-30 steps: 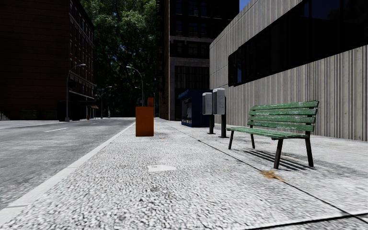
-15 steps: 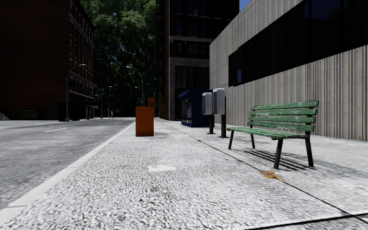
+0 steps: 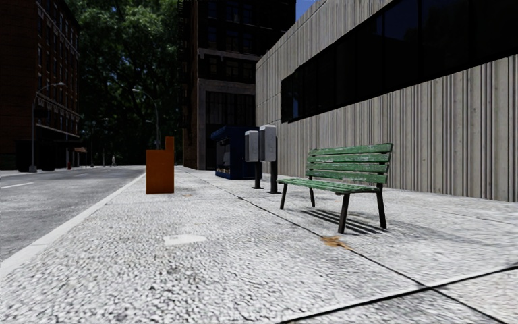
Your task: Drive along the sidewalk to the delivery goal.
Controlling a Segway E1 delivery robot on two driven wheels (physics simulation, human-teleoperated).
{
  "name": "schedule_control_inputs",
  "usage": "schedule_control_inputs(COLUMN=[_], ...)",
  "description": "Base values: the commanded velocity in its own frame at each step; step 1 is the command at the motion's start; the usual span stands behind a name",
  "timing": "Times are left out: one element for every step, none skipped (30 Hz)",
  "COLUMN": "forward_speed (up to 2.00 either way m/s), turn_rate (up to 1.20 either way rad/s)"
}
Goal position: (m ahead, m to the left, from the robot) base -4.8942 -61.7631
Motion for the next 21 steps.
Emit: schedule_control_inputs(forward_speed=[0.0, 0.0, 0.0, 0.0, 0.0, 0.0, 0.0, 0.0, 0.0, 0.0, 0.0, 0.0, 0.0, 0.0, 0.0, 0.0, 0.0, 0.0, 0.0, 0.0, 0.0], turn_rate=[-0.63, -0.63, -0.63, -0.63, -0.63, -0.63, -0.63, -0.63, -0.63, -0.63, -0.63, -0.63, -0.63, -0.63, -0.63, -0.63, -0.63, -0.63, -0.63, -0.63, -0.63])
